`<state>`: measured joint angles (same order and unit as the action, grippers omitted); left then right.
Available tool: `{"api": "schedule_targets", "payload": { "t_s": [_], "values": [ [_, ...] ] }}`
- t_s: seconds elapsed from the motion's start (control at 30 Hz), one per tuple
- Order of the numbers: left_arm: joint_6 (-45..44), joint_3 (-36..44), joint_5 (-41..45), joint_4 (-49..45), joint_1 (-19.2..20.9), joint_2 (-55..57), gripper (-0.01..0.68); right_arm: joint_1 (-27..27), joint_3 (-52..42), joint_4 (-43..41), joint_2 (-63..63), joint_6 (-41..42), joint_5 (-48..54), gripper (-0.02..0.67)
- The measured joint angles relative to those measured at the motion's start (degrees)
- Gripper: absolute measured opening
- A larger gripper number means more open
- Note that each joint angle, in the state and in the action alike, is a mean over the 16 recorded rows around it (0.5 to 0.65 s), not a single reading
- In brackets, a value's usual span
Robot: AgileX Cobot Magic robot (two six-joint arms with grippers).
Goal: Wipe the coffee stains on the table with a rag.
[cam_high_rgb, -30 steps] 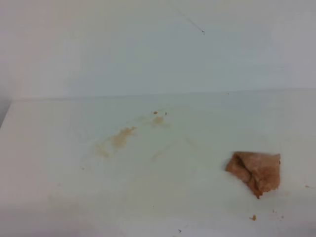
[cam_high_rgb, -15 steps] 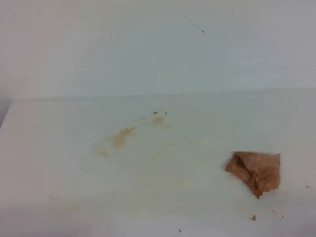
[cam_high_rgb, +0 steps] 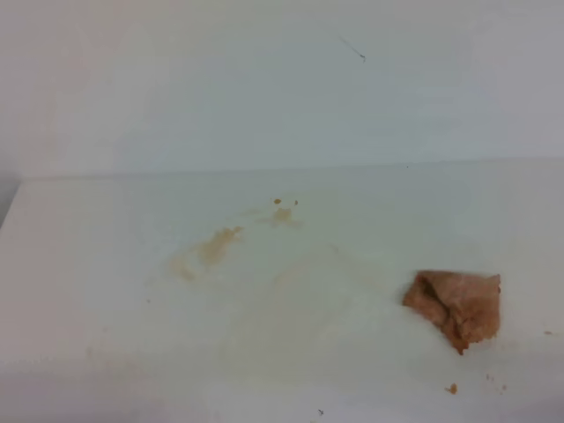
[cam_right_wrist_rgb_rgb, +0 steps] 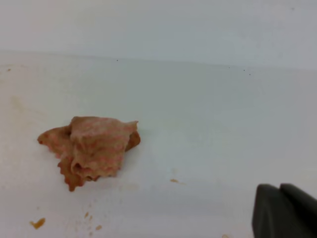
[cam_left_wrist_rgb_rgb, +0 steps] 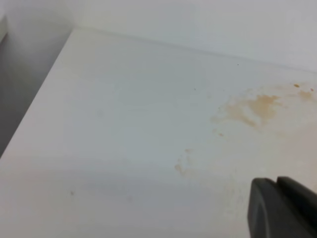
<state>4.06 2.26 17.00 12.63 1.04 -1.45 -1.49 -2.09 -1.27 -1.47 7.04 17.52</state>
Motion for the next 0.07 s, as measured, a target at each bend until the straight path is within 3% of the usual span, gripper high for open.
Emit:
{"api": "schedule_targets", "payload": {
  "t_s": [0.07],
  "values": [
    [0.00, 0.00, 0.00, 0.00, 0.00, 0.00, 0.001, 0.00, 0.00, 0.00, 0.00, 0.00, 0.00, -0.003]
  ]
}}
